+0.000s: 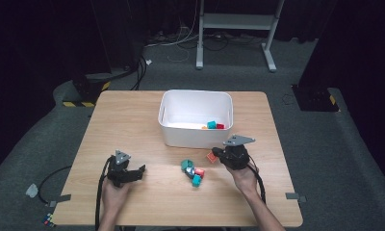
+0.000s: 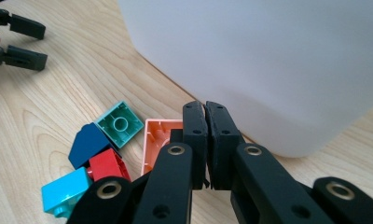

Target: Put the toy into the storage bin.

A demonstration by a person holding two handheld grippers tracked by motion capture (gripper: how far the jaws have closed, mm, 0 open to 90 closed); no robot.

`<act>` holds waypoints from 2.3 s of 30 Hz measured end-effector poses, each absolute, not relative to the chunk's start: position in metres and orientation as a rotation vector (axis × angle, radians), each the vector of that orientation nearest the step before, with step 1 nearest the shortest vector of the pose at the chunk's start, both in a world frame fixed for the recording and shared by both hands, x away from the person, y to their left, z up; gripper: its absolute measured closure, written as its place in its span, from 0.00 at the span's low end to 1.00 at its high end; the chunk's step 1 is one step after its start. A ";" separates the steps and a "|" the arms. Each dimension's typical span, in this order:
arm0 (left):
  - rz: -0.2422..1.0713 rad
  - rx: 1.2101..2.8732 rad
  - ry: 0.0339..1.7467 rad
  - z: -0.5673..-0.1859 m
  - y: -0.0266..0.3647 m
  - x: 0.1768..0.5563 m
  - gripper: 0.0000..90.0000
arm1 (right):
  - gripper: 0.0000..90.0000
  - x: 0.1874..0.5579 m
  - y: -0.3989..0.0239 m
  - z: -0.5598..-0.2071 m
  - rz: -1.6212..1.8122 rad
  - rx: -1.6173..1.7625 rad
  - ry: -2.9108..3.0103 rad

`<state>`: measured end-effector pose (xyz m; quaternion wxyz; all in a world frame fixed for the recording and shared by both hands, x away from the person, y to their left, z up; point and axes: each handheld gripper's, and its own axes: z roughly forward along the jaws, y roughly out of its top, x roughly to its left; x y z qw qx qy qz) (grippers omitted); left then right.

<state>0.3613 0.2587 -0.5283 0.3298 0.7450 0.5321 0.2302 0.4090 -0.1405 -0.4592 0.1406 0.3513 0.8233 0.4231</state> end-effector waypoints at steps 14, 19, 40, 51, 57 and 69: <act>0.602 1.944 1.393 -0.528 0.258 0.361 0.19 | 0.97 0.404 -0.149 -0.422 1.266 0.952 2.345; 0.602 1.944 1.393 -0.528 0.258 0.361 0.19 | 0.97 0.404 -0.151 -0.410 1.271 0.938 2.333; 0.600 1.944 1.393 -0.528 0.258 0.361 0.19 | 0.97 0.422 -0.148 -0.358 1.303 0.904 2.290; 0.600 1.946 1.393 -0.528 0.259 0.361 0.19 | 0.97 0.444 -0.143 -0.337 1.314 0.934 2.265; 0.600 1.946 1.392 -0.528 0.259 0.361 0.19 | 0.97 0.455 -0.137 -0.330 1.293 0.939 2.267; 0.600 1.944 1.392 -0.528 0.259 0.361 0.19 | 0.97 0.482 -0.124 -0.331 1.252 0.991 2.265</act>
